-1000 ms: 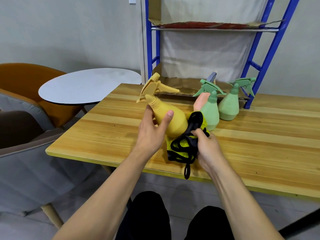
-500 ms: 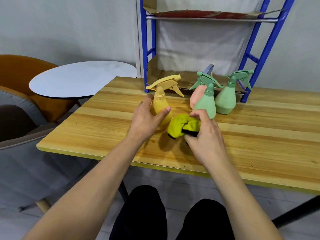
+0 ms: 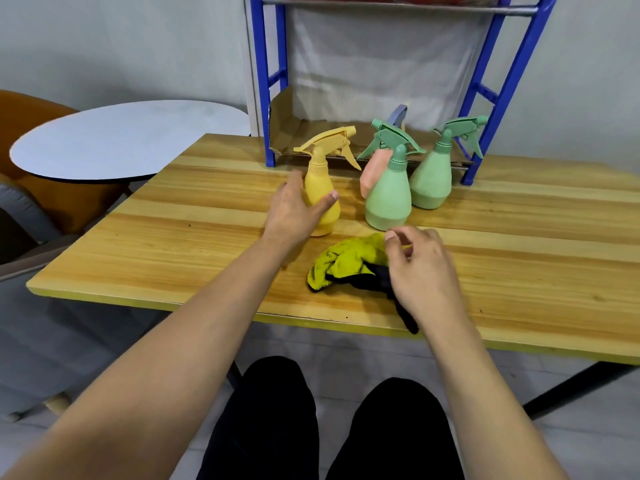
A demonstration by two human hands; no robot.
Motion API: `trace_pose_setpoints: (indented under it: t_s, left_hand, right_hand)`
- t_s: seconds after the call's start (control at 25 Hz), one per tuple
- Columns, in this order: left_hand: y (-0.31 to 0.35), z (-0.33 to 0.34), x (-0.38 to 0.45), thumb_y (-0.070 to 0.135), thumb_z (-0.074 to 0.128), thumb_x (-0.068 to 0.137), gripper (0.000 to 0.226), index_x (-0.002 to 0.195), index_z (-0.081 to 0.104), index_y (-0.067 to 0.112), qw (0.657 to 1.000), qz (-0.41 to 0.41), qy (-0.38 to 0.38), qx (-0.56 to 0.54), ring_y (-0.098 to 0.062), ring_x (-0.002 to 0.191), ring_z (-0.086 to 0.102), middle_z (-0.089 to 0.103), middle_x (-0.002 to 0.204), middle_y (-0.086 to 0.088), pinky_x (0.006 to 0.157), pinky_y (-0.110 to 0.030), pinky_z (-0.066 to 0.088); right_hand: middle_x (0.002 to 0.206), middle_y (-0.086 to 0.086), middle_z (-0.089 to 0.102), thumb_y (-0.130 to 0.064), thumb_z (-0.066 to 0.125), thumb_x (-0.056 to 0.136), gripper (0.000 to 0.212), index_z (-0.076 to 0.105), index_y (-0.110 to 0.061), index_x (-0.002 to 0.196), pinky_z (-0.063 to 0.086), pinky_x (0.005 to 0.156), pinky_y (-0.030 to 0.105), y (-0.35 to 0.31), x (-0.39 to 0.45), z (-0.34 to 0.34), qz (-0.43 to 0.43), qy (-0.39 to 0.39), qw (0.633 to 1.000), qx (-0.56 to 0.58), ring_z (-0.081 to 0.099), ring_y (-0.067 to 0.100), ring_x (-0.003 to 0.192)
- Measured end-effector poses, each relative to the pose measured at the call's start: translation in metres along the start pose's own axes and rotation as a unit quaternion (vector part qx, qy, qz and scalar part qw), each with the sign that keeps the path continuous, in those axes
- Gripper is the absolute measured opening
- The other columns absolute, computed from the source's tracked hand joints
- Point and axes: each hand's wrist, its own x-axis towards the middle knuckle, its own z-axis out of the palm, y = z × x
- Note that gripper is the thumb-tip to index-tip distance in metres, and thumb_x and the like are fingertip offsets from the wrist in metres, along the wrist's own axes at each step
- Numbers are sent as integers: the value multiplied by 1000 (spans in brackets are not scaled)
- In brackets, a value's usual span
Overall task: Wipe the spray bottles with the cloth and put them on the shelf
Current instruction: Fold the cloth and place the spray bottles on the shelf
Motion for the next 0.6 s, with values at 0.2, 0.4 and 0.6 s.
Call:
trace_pose_setpoints:
  t_s: [0.2,0.4,0.6]
  left_hand:
    - [-30,-14,-41,51,57,99,43,130,57,20,992,58,94,53,-28,114,56,62,120,-5,89,-36,41]
    - [-52,-13,-69,81,26,83,76,118,74,33,977,68,-98,175,-29,122,54,64,124,-2,110,-46,35]
    - [-51,-27,-88,49,60,98,35,114,62,17,987,67,-131,66,-19,110,47,60,105,4,94,-31,37]
  right_hand:
    - [105,2,68,-59,61,91,49,66,-25,125,50,92,38,6,10,6,66,-95,993,-3,63,26,105]
    - [123,-3,65,-64,70,80,82,42,-31,150,48,99,36,-8,9,9,82,-188,979,6,60,24,118]
    - [123,1,66,-67,64,83,58,62,-31,129,49,99,38,-19,15,21,87,-213,973,3,60,25,117]
